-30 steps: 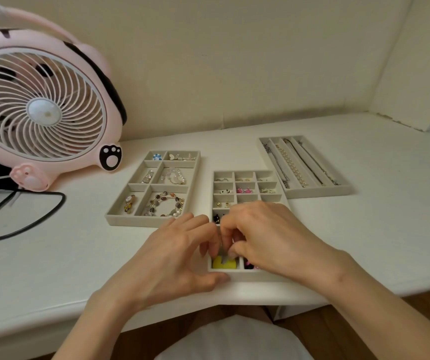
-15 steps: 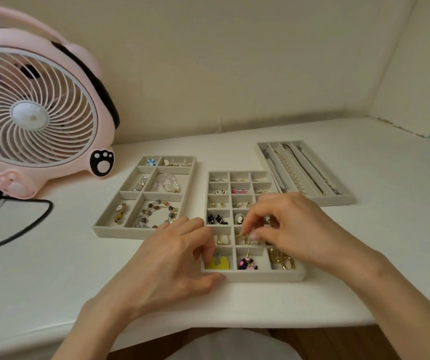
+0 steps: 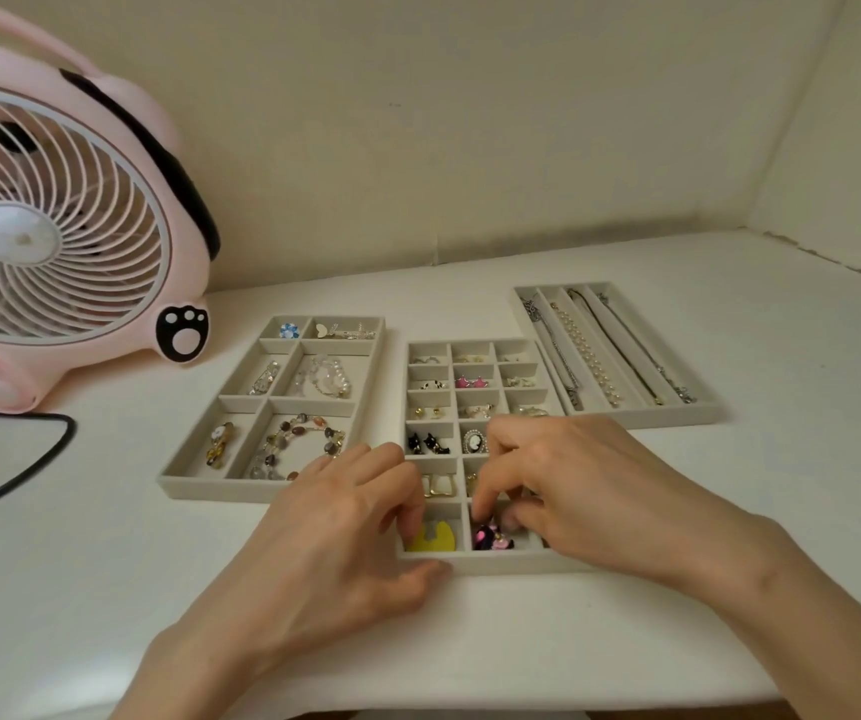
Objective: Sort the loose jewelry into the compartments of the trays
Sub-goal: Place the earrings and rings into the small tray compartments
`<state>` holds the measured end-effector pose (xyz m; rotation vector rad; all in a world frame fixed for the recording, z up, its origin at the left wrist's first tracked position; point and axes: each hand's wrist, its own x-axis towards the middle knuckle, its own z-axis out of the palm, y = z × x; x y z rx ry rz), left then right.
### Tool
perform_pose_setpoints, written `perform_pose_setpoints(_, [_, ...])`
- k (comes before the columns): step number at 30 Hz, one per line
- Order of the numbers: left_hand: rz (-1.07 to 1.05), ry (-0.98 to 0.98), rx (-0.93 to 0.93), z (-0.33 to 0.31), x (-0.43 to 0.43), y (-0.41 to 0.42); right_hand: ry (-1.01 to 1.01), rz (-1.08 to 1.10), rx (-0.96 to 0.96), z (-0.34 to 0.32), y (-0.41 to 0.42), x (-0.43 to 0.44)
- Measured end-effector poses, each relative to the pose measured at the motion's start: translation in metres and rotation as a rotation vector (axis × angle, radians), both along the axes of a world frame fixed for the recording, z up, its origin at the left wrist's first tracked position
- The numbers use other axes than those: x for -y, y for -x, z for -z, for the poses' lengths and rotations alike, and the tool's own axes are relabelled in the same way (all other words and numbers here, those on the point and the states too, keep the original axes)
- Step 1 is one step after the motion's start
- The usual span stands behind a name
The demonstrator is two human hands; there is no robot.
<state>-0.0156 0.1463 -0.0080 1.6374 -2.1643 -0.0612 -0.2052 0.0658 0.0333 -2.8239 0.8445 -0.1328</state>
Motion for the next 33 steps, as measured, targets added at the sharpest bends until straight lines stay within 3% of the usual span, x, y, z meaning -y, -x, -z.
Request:
perform_pose_setpoints(4, [0.024, -0.06, -0.01, -0.006, 0.004, -0.006, 0.071, -0.078, -0.015, 0.005, -0.002, 0.007])
perform_pose_setpoints(7, [-0.012, -0.14, -0.166, -0.018, 0.013, -0.01, 0.037, -0.125, -0.008, 0.002, -0.003, 0.01])
perform_pose_setpoints(11, [-0.041, -0.056, -0.298, -0.032, 0.038, -0.003, -0.038, -0.165, -0.044, -0.004, -0.002, 0.018])
perform_pose_setpoints(20, [-0.014, -0.097, -0.359, -0.035, 0.076, 0.012, -0.103, -0.2, -0.104, -0.002, -0.005, 0.026])
perform_pose_setpoints(25, [0.008, -0.168, -0.38, -0.027, 0.073, 0.007, -0.2, -0.181, -0.031, -0.007, -0.002, 0.031])
perform_pose_setpoints(33, [0.053, -0.282, -0.347, -0.025, 0.07, 0.002, -0.135, -0.165, -0.031, -0.002, 0.0, 0.027])
